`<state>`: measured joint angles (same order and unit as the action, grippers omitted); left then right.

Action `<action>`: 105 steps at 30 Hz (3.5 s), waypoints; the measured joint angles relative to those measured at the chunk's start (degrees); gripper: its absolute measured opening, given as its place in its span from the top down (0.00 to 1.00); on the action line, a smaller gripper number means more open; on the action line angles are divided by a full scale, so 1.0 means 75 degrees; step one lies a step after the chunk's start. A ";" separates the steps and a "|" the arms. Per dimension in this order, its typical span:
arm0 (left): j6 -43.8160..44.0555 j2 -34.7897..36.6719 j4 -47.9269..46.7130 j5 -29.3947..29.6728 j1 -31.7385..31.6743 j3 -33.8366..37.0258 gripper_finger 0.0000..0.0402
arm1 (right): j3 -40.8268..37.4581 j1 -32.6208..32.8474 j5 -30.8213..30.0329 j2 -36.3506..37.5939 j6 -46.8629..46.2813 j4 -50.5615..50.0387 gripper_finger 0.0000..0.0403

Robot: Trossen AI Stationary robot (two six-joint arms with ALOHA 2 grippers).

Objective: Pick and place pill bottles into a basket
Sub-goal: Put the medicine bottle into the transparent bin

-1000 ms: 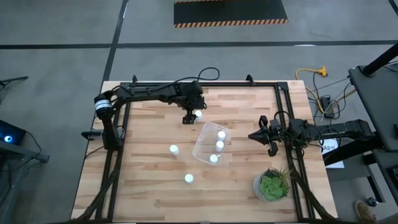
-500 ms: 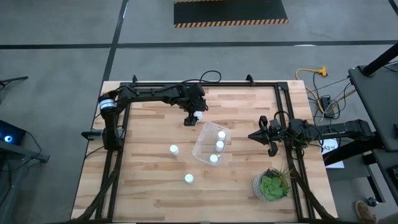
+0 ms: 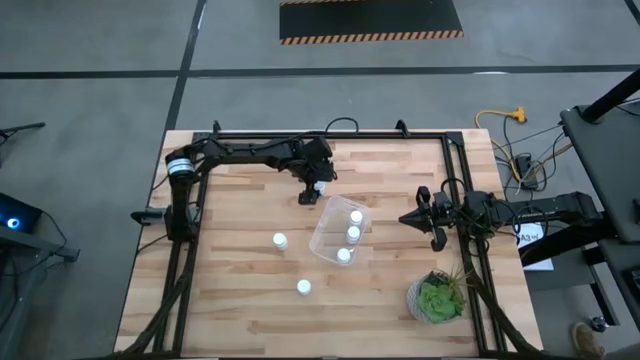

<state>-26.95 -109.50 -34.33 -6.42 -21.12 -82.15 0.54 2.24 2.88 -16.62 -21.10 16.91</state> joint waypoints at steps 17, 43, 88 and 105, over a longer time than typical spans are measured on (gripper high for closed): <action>0.0010 -0.0060 0.0006 0.0007 -0.0022 0.0003 0.30 | 0.0002 0.0000 0.0005 0.0000 0.0005 0.0000 0.98; -0.0480 0.0417 -0.1997 0.0670 -0.0041 -0.1595 0.61 | 0.0002 -0.0002 0.0005 -0.0006 0.0038 -0.0004 0.98; 0.0965 -0.0100 -0.1979 -0.0921 0.1328 -0.2991 0.63 | 0.0006 -0.0002 0.0019 -0.0065 -0.0294 -0.0012 0.98; 0.0951 -0.0839 -0.2012 -0.0955 0.1398 -0.2990 0.63 | 0.0006 0.0000 0.0019 -0.0198 -0.0245 -0.0015 0.98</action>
<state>-19.82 -115.79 -49.42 -13.58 -10.63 -104.57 0.58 2.24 3.03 -18.11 -22.94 16.79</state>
